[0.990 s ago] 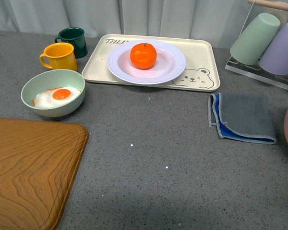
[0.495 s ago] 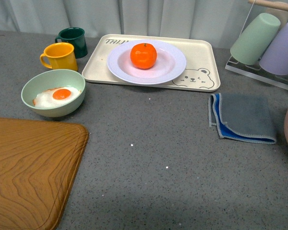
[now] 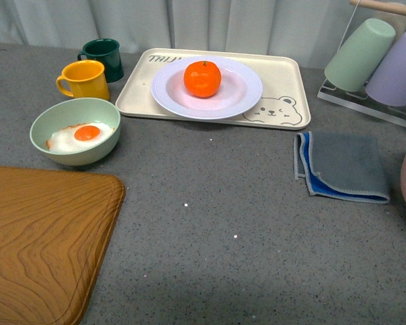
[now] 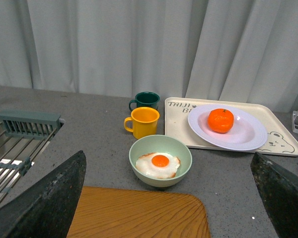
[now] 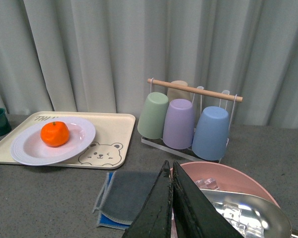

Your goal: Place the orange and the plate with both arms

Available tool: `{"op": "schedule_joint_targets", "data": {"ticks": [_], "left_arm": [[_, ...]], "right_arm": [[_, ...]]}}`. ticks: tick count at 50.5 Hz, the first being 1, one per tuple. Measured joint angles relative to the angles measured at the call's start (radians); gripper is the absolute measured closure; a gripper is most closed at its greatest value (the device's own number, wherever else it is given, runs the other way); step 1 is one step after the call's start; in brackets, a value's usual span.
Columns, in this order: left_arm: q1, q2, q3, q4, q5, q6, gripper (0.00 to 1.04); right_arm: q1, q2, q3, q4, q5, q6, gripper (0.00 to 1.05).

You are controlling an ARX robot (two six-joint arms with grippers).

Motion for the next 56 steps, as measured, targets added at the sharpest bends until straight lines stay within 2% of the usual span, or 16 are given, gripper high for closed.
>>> {"op": "schedule_joint_targets", "data": {"ticks": [14,19,27,56], "left_arm": [[0.000,0.000,0.000,0.000,0.000,0.000,0.07],[0.000,0.000,0.000,0.000,0.000,0.000,0.07],[0.000,0.000,0.000,-0.001,0.000,0.000,0.07],[0.000,0.000,0.000,-0.001,0.000,0.000,0.07]], "right_arm": [[0.000,-0.059,0.000,-0.059,0.000,0.000,1.04],[0.000,-0.202,0.000,-0.229,-0.003,0.000,1.04],[0.000,-0.228,0.000,-0.236,-0.003,0.000,1.04],[0.000,-0.229,0.000,-0.236,-0.003,0.000,0.15]]}}
